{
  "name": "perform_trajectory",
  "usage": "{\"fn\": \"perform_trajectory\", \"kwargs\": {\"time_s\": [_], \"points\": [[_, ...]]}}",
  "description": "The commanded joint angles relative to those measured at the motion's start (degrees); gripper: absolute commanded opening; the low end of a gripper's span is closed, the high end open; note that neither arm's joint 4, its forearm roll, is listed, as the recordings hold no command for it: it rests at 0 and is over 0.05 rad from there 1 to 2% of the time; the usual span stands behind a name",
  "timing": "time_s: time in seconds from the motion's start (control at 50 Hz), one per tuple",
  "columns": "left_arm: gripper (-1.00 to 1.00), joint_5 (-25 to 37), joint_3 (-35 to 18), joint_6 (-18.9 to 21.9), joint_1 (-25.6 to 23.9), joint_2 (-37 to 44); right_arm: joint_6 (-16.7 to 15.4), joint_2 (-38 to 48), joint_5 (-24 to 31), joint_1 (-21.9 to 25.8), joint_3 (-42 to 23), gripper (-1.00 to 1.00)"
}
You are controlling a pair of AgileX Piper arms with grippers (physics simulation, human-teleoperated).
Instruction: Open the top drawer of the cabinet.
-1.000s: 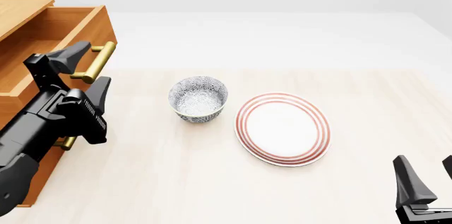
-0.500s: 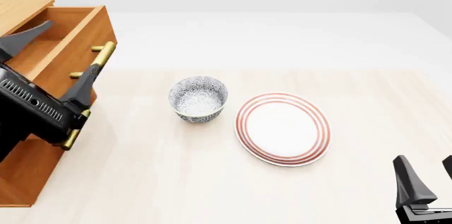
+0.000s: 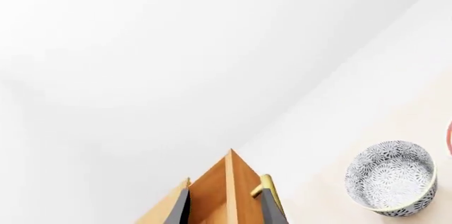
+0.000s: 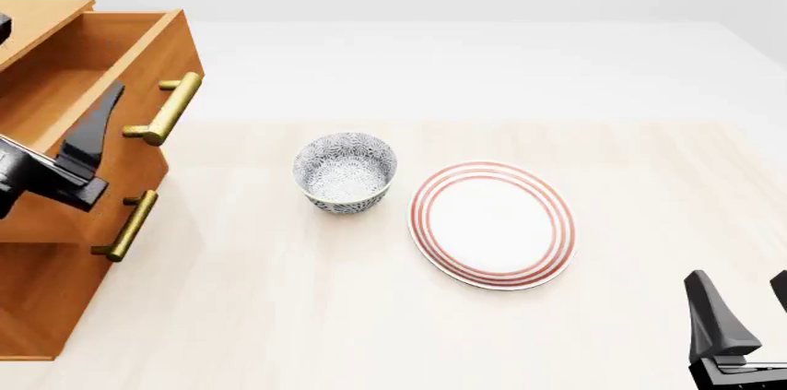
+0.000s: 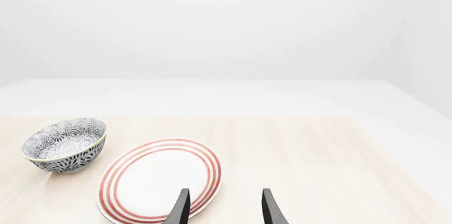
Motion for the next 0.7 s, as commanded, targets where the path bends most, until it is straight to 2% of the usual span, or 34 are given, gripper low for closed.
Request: {"fn": "perform_trajectory", "kwargs": {"time_s": [0.02,0.04,0.08,0.18,0.32,0.36,0.44,0.52,0.6,0.7], "points": [[1.00,5.91,-3.78,-6.74,2.66,-0.88,0.01,-0.01,0.00,-0.01,0.00,1.00],[1.00,7.83,-4.66,-7.96,3.99,-0.92,-0.02,0.00,0.00,0.00,0.00,1.00],[1.00,9.55,-6.78,-10.60,3.25,0.66,0.00,0.01,0.00,-0.01,0.00,1.00],[1.00,11.12,-7.88,-11.01,3.96,2.16,0.00,-0.01,0.00,-0.01,0.00,1.00],[1.00,15.12,-11.43,-14.10,4.10,4.17,0.00,-0.01,0.00,0.00,0.00,1.00],[1.00,18.14,-12.83,-15.91,6.45,4.96,0.00,0.01,0.00,-0.01,0.00,1.00],[1.00,21.41,-16.56,-21.79,5.05,7.99,0.00,0.00,0.00,0.00,0.00,1.00],[1.00,21.98,-16.22,-21.31,7.07,7.49,0.00,0.00,0.00,-0.01,0.00,1.00],[1.00,24.75,-18.68,-24.76,6.78,8.12,0.00,0.00,0.00,0.00,0.00,1.00],[1.00,28.13,-21.12,-26.44,8.59,8.86,0.01,-0.02,0.00,0.00,0.00,1.00]]}}
